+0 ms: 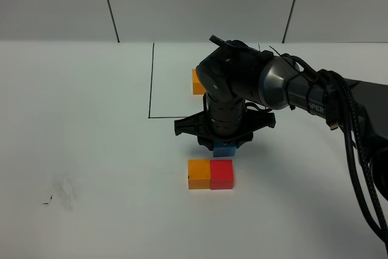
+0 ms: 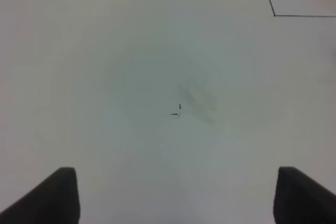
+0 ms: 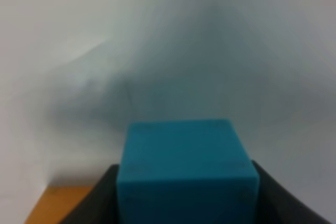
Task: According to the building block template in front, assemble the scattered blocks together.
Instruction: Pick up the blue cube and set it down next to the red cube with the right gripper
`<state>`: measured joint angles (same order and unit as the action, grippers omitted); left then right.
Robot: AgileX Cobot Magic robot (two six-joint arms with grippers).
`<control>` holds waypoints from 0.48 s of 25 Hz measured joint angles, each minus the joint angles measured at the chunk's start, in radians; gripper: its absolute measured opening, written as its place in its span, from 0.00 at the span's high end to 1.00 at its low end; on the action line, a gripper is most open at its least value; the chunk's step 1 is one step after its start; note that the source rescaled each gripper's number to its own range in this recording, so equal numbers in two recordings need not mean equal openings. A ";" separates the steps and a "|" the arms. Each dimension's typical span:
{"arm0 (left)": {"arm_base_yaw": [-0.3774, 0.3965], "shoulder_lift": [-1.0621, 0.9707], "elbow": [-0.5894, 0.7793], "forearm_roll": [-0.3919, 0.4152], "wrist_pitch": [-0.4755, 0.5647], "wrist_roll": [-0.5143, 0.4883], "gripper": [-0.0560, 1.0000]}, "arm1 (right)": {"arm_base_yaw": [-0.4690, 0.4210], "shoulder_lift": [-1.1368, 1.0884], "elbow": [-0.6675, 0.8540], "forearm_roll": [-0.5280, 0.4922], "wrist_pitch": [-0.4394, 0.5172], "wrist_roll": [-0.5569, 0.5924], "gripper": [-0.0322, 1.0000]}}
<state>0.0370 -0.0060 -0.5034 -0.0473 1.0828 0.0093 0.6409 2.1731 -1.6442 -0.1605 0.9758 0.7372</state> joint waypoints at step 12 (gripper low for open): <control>0.000 0.000 0.000 0.000 0.000 0.001 0.35 | 0.000 0.011 0.000 0.002 -0.004 -0.006 0.77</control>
<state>0.0370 -0.0060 -0.5034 -0.0473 1.0828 0.0102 0.6409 2.1844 -1.6442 -0.1581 0.9714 0.7311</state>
